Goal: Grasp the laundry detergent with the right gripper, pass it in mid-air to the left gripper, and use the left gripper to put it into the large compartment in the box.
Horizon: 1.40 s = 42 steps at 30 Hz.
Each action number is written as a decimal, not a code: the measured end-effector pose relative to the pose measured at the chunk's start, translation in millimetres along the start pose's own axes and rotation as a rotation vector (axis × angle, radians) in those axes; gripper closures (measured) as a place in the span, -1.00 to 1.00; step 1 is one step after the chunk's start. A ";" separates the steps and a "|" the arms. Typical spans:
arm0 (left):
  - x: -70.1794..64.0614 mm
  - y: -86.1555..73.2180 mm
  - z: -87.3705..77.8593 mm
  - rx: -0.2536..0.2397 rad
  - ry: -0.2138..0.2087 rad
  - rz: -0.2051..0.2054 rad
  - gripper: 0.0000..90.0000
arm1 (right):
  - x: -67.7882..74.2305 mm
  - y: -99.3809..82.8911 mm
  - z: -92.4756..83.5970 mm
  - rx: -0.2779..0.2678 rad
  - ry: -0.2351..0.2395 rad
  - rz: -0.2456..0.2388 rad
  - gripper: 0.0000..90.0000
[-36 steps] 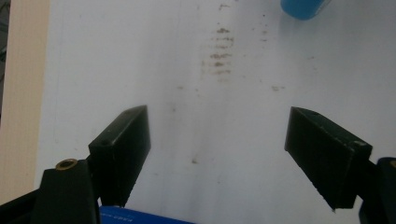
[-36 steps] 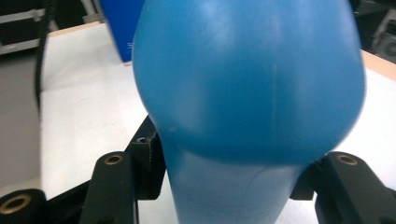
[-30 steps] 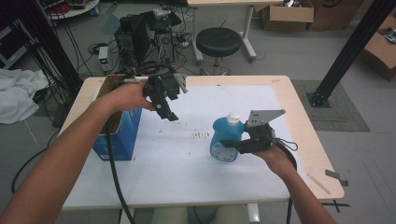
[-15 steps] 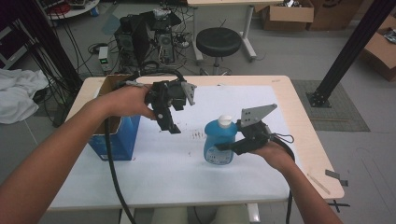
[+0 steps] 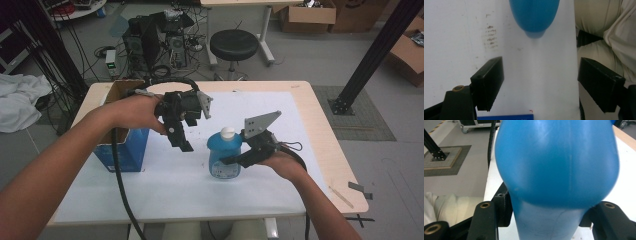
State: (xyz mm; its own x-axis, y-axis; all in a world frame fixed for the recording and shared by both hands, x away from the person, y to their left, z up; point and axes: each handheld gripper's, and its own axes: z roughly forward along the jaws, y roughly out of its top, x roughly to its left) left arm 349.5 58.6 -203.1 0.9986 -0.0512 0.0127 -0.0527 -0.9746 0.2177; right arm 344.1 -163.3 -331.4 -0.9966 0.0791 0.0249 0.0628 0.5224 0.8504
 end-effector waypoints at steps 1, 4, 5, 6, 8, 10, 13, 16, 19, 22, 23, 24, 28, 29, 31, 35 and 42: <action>-0.1 0.4 -0.6 -0.001 -0.001 -0.003 -0.52 | 0.0 0.7 1.7 0.001 0.005 -0.003 -0.02; -0.8 1.7 -2.5 -0.012 -0.006 -0.001 -0.52 | 0.2 2.5 7.0 0.010 0.014 -0.011 -0.02; -1.3 2.2 -2.8 -0.014 -0.005 -0.003 -0.52 | 0.3 3.3 9.1 0.014 0.017 -0.014 -0.02; -1.9 2.8 -3.0 -0.011 -0.005 -0.007 -0.52 | 0.3 4.9 13.5 0.019 0.025 -0.021 -0.02; -2.0 3.9 -2.9 -0.006 -0.003 -0.003 -0.52 | 0.3 6.8 18.1 0.021 0.030 -0.028 -0.02; -2.4 4.6 -2.3 -0.007 -0.002 -0.004 -0.53 | 0.5 7.9 20.3 0.023 0.033 -0.031 -0.02; -2.7 6.4 -2.5 0.000 0.007 -0.007 -0.53 | 0.8 12.7 28.0 0.026 0.046 -0.044 -0.02; -1.9 7.1 -1.5 0.000 0.006 -0.015 -0.54 | 0.7 15.9 32.5 0.030 0.044 -0.054 -0.02; -1.2 7.6 -0.3 0.004 0.005 -0.017 -0.54 | -0.4 17.1 36.8 0.032 0.047 -0.055 -0.02; -0.4 7.3 0.6 0.003 0.008 -0.021 -0.54 | -2.1 18.2 40.1 0.033 0.043 -0.055 -0.02; -0.1 7.0 1.0 -0.002 0.009 -0.023 -0.54 | -2.6 18.6 41.0 0.033 0.042 -0.054 -0.02; -0.1 7.0 1.0 -0.002 0.009 -0.023 -0.54 | -2.6 18.6 41.0 0.033 0.042 -0.054 -0.02; 2.1 6.2 2.0 0.000 0.015 -0.030 -0.54 | -4.2 21.3 44.7 0.030 0.045 -0.055 -0.02; 3.2 5.8 2.6 0.002 0.017 -0.037 -0.54 | -4.2 23.1 47.1 0.029 0.047 -0.062 -0.02; 4.1 5.4 3.4 -0.002 0.016 -0.043 -0.54 | -3.8 25.0 49.1 0.030 0.050 -0.064 -0.02; 5.5 5.0 5.3 -0.003 0.014 -0.051 -0.54 | -3.2 28.0 51.9 0.034 0.050 -0.069 -0.02; 9.7 1.3 10.1 -0.011 0.013 -0.068 -0.54 | -5.9 31.8 54.9 0.033 0.040 -0.077 -0.02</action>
State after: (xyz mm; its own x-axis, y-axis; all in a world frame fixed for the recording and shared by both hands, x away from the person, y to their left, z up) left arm 359.1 54.7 -212.6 0.9998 0.0183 0.0102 0.0155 -0.9731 0.2297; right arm 354.9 -100.6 -333.3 -0.9998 0.0040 -0.0182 -0.0130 0.5534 0.8328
